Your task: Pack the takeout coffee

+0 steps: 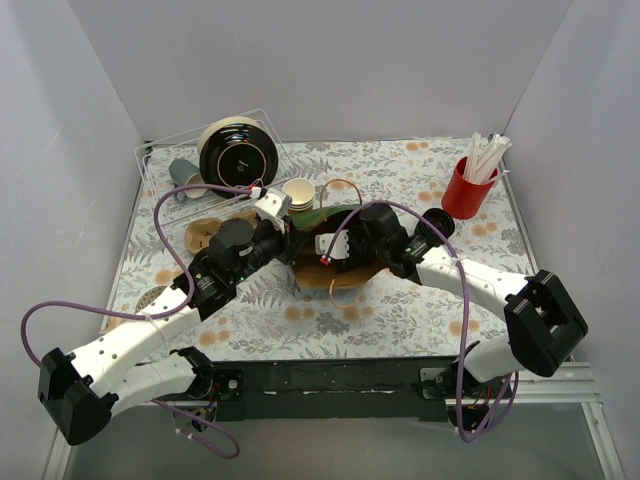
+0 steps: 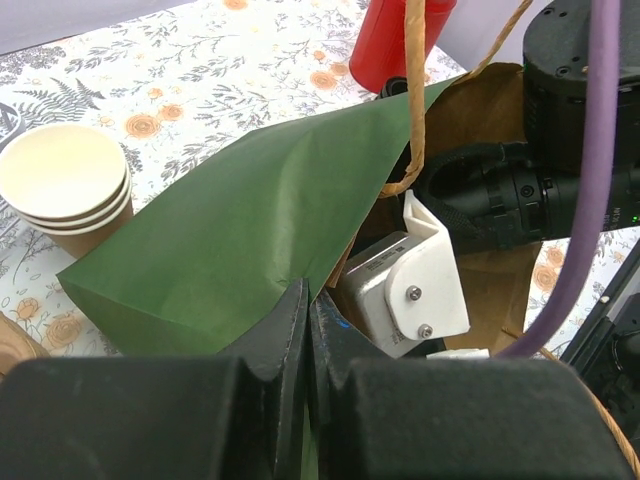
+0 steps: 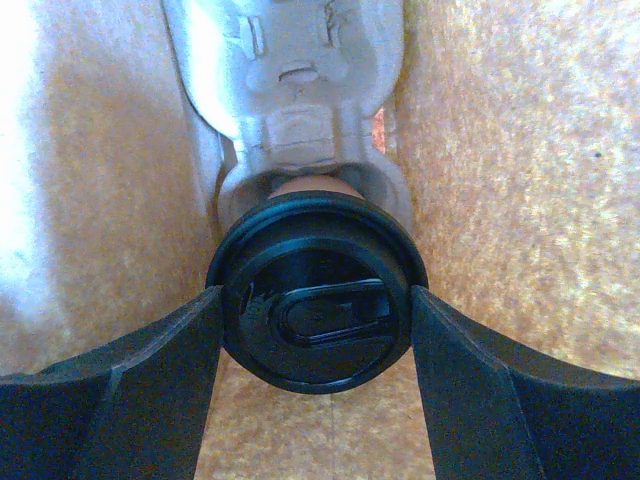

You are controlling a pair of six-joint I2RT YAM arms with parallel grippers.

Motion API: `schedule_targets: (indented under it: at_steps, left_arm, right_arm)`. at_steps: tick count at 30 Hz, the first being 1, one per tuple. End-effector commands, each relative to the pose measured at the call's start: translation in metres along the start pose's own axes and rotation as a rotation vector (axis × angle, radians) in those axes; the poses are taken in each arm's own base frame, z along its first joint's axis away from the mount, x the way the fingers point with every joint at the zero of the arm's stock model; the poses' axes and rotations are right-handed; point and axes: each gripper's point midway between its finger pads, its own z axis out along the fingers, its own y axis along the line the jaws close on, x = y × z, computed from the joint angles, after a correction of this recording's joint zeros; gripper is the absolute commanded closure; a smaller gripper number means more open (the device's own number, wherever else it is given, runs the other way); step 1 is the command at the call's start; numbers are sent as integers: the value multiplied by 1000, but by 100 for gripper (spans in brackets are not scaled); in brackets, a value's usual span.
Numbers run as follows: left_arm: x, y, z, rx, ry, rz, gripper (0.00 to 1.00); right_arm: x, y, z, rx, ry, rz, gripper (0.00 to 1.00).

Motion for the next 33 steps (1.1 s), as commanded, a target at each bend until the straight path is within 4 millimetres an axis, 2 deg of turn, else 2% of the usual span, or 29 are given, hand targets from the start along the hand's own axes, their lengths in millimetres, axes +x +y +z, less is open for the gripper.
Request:
schedule_targets:
  at_steps: [1, 6, 24, 33]
  left_arm:
    - [-37, -11, -5, 37, -92, -17, 100]
    - [-36, -10, -4, 31, -90, -19, 100]
    - [-35, -8, -2, 21, -86, -21, 100]
    - [-33, -7, -3, 21, -83, -28, 100]
  right_arm:
    - [4, 3, 9, -30, -8, 18, 91]
    - [14, 8, 14, -49, 23, 36, 91]
    - [28, 21, 28, -95, 64, 73, 92]
    - [34, 21, 35, -87, 88, 85, 92]
